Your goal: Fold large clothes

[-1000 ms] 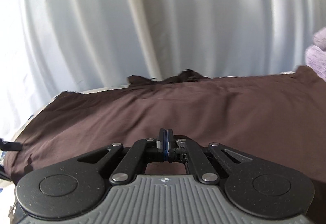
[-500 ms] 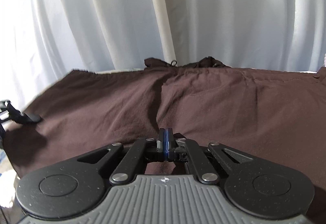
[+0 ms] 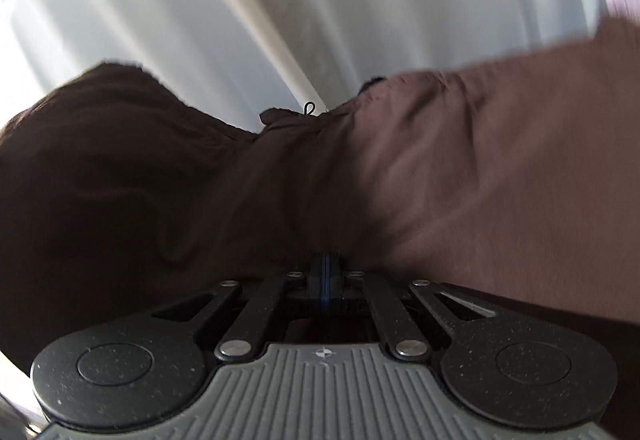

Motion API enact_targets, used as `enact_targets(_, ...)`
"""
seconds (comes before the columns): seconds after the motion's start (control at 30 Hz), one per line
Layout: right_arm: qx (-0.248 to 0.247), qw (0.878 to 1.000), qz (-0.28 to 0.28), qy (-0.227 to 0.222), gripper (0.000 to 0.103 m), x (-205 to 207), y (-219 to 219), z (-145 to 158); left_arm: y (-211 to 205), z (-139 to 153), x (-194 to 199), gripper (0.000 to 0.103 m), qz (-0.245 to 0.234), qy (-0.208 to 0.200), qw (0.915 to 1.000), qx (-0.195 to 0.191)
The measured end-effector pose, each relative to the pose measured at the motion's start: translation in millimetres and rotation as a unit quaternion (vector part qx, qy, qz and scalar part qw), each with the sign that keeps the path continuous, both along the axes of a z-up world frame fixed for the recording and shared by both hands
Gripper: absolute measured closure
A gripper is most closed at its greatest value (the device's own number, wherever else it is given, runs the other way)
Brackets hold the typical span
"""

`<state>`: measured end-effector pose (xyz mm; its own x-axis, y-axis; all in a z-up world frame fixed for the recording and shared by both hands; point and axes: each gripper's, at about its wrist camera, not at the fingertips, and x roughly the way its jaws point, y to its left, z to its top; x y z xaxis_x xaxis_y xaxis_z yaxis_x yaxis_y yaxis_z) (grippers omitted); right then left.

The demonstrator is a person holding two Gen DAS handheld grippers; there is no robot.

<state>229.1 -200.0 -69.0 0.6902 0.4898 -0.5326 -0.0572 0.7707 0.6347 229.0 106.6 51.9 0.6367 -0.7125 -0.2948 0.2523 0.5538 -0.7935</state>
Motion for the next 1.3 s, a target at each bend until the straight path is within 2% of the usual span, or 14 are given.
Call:
enact_targets(0.17,0.095,0.995,-0.027,0.007,0.103,-22,-37,-5,-103,-25,27,0.061,-0.091,0.007,0.9946,0.049)
enact_targets(0.27,0.097,0.994,-0.056,-0.001,0.103,-42,-65,3,-148,-63,41,0.053,-0.120,0.015,0.9877,0.100)
enact_targets(0.33,0.085,0.993,-0.077,0.001,0.098,-51,-86,11,-162,-85,46,0.046,-0.129,0.017,0.9850,0.114)
enact_targets(0.43,0.087,0.991,-0.103,-0.006,0.098,-57,-116,28,-172,-86,36,0.036,-0.124,-0.013,0.9839,0.128)
enact_targets(0.5,0.114,0.988,-0.103,-0.019,0.091,-52,-129,42,-175,-86,32,0.034,-0.127,-0.028,0.9817,0.140)
enact_targets(0.57,0.121,0.990,-0.075,-0.023,0.054,-35,-129,52,-174,-85,31,0.034,-0.128,-0.032,0.9805,0.145)
enact_targets(0.6,0.117,0.991,-0.055,-0.023,0.051,-24,-125,56,-173,-83,30,0.034,-0.128,-0.031,0.9807,0.144)
enact_targets(0.77,0.090,0.995,0.030,0.014,0.051,38,-94,56,-179,-79,31,0.033,-0.129,-0.032,0.9809,0.142)
enact_targets(0.83,0.051,0.997,0.040,0.031,0.050,54,-83,57,-179,-80,33,0.033,-0.129,-0.032,0.9812,0.140)
enact_targets(0.93,0.021,0.998,0.037,0.054,0.065,67,-75,53,-179,-81,33,0.032,-0.130,-0.033,0.9806,0.143)
enact_targets(1.0,-0.026,0.998,0.037,0.054,0.072,65,-65,56,-176,-77,33,0.034,-0.134,-0.027,0.9802,0.143)
enact_targets(1.1,-0.048,0.996,0.037,0.060,0.074,67,-63,51,-157,-59,25,0.034,-0.130,-0.023,0.9839,0.121)
enact_targets(1.23,-0.039,0.997,0.035,0.061,0.073,68,-62,42,-103,-39,16,0.028,-0.016,-0.060,0.9886,0.137)
enact_targets(1.3,-0.033,0.997,0.035,0.056,0.073,64,-66,43,-78,-48,27,0.028,0.050,-0.028,0.9888,0.138)
